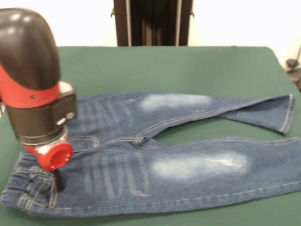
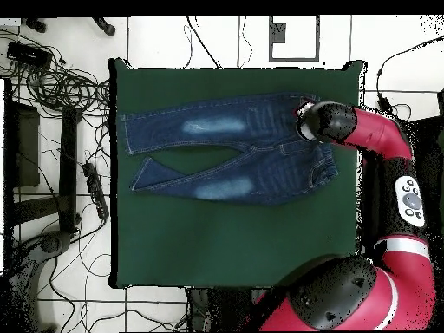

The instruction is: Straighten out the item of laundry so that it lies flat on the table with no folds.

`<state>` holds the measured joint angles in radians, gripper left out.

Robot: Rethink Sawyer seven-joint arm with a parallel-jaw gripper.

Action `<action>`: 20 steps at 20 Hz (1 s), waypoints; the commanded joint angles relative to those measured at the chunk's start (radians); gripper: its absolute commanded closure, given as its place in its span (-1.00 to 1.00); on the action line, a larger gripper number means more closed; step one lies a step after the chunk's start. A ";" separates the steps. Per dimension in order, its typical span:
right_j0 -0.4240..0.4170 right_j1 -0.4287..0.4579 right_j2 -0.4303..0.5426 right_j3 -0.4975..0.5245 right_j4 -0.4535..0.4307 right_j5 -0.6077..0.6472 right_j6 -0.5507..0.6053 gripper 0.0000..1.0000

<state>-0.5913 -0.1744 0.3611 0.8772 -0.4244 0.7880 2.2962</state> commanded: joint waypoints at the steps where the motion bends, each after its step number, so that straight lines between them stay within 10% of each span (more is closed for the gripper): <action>1: -0.070 0.064 0.069 -0.179 -0.129 0.073 -0.532 -1.00; 13: -0.062 0.071 0.062 -0.284 -0.100 0.142 -0.621 -1.00; 20: -0.069 -0.013 0.029 -0.059 -0.049 0.027 -0.506 -1.00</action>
<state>-0.6566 -0.1032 0.3819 0.6805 -0.4398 0.8630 2.0398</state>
